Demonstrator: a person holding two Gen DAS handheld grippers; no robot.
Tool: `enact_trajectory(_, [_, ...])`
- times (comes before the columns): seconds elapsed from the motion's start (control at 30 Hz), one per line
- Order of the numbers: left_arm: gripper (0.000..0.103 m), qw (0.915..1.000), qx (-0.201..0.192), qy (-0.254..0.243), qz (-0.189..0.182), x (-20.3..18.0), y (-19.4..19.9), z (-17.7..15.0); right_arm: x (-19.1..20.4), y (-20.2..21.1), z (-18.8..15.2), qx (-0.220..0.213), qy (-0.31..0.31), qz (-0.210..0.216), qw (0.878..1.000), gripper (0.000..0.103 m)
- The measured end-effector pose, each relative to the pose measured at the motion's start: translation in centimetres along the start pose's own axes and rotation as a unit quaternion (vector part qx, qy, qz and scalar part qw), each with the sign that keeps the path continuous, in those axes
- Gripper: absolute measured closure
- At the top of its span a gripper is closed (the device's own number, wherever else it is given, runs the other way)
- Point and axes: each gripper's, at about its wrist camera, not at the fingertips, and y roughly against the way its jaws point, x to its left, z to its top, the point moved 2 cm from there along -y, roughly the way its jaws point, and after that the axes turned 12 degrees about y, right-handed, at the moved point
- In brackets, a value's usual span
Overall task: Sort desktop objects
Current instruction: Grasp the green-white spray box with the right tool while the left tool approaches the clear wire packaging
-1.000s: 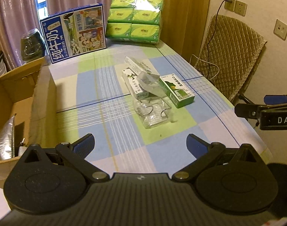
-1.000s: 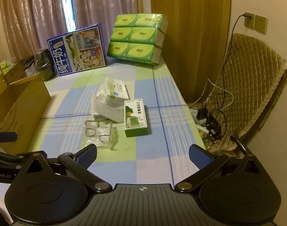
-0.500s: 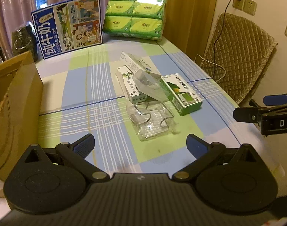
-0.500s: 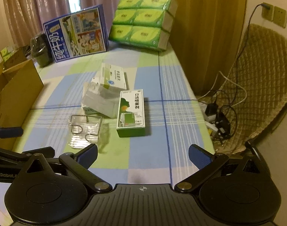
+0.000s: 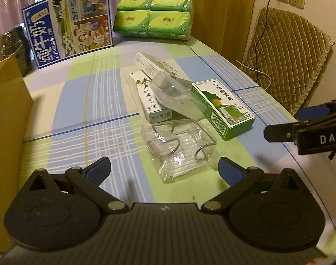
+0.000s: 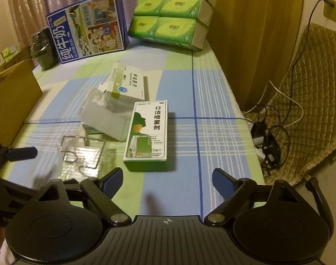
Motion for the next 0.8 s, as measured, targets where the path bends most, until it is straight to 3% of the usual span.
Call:
enact_trajectory(0.2, [0.001,0.9999,0.004,-0.011,-0.006,-0.9,-2.3,-0.1,-0.2,-1.3,0.6,-0.001,0.003,0.006,1.000,0.017])
enact_trajectory(0.57, [0.002,0.9978,-0.029,-0.060,0.000,-2.6,-4.3,0.3,-0.3,-2.8,1.4,0.000,0.002,0.007,1.000,0.017])
enact_trajectory(0.8, [0.018,0.9976,-0.023,-0.065,-0.010,-2.2,-4.6,0.4,0.7,-3.9,2.0,0.005,0.022,0.015,1.000,0.017])
